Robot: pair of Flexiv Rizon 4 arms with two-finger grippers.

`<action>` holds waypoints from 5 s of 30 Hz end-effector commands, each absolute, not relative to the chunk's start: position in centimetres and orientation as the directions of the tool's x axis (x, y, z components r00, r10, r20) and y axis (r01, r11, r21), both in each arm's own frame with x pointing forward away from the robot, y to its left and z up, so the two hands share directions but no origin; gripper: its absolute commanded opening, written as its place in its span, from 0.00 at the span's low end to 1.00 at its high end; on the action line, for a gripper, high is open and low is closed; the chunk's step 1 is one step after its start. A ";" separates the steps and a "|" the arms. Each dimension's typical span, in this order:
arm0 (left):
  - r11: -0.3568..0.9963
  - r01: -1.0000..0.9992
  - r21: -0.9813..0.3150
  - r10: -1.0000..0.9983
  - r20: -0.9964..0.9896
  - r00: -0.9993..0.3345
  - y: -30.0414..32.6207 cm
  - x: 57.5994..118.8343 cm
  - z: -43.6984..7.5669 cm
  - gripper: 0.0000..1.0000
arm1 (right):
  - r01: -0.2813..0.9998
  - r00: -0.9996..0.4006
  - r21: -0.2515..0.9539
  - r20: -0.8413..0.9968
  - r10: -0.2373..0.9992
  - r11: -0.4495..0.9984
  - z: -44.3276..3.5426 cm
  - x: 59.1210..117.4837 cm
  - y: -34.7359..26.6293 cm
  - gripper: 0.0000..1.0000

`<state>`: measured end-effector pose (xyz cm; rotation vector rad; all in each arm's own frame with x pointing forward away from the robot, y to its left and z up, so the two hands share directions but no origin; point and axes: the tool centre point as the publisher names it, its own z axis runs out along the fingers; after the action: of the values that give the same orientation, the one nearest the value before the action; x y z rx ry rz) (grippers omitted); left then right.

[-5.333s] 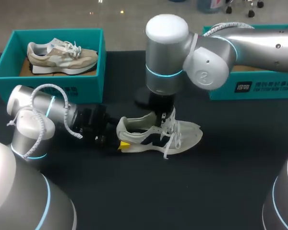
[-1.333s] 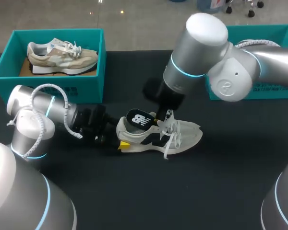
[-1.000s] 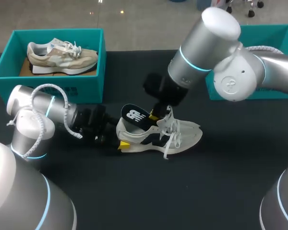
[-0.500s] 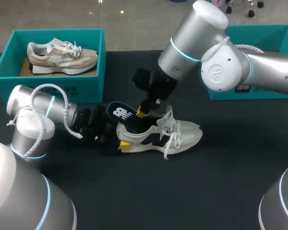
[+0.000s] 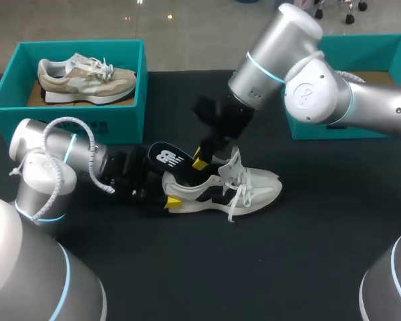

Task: Take the shoe out of the shoebox, open the shoe tongue, remove and reinsert the insole, then place the shoe into the shoebox

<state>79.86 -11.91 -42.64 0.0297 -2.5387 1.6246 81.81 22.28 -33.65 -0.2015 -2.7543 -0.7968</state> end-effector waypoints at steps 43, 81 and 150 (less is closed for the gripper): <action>0.422 -0.086 -0.902 0.052 0.118 -0.992 -11.9 80.0 -43.0 0.00 | 0.310 -0.935 0.714 0.348 0.066 0.628 -29.8 82.2 23.3 0.00; 0.422 -0.086 -0.902 0.052 0.118 -0.992 -11.9 80.0 -43.0 0.00 | 0.301 -0.954 0.814 0.262 0.149 0.497 -21.8 83.6 24.6 0.00; 0.422 -0.086 -0.902 0.052 0.118 -0.992 -11.9 80.0 -43.0 0.00 | 0.574 -0.808 0.799 0.519 0.279 0.176 -0.8 83.1 12.2 0.00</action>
<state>79.86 -11.91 -42.64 0.0297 -2.5387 1.6247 85.32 13.17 -0.93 -0.7367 -2.1787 -1.6367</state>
